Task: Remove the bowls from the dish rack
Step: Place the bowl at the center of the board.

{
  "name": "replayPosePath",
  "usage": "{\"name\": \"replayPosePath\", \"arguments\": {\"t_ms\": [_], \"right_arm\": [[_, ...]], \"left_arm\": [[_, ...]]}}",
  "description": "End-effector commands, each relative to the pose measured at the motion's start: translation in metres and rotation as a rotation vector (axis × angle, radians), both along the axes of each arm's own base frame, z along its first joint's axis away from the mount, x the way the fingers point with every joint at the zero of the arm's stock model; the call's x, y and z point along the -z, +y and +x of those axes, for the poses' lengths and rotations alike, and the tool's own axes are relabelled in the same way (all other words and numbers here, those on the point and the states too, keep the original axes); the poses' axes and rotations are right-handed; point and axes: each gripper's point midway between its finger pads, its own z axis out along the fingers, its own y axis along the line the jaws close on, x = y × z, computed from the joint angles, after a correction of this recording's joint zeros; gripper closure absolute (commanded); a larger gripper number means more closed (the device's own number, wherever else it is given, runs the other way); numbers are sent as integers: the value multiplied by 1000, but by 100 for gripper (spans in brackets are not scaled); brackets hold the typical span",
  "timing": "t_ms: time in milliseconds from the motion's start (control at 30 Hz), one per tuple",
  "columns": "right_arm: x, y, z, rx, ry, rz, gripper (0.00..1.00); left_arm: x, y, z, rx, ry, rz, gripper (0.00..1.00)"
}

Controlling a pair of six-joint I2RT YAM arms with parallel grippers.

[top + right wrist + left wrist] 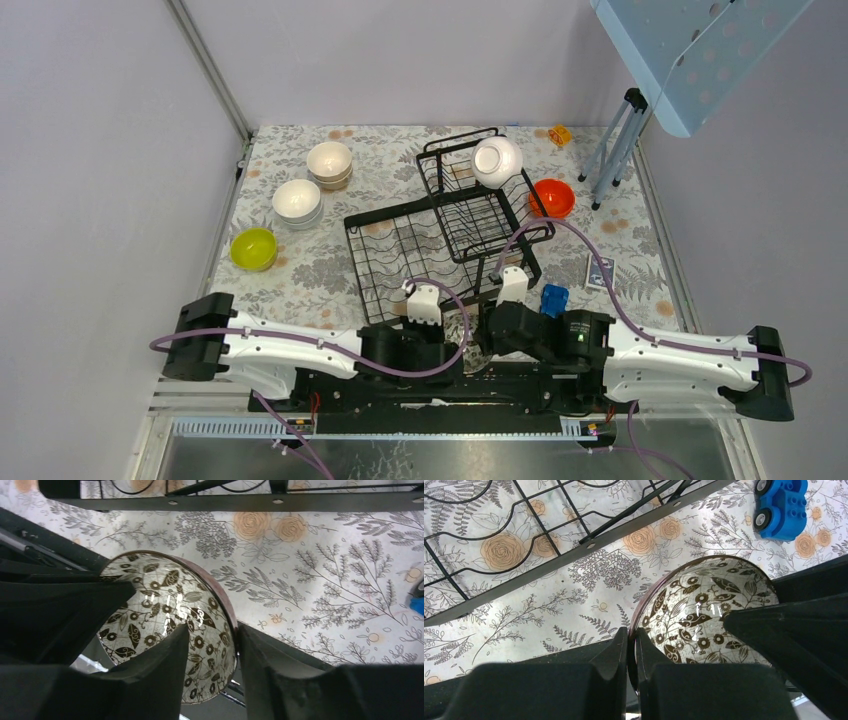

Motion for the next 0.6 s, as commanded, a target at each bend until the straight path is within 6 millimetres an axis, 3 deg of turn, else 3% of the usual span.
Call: {"name": "replayPosePath", "arguments": {"t_ms": [0,100,233,467,567], "right_arm": [[-34,25,0,-23,-23,149,47],[-39,25,-1,-33,-23,160,31],[-58,29,-13,-140,-29,205,1],[-106,12,-25,-266,-85,235,0],[-116,6,-32,-331,-106,247,0]], "left_arm": [[-47,-25,2,30,-39,-167,100],[-54,-23,4,29,-51,-182,100],[-67,-10,12,8,-97,-164,100],[-106,31,32,-31,-213,-116,100],[-115,52,38,-62,-239,-86,100]]}}
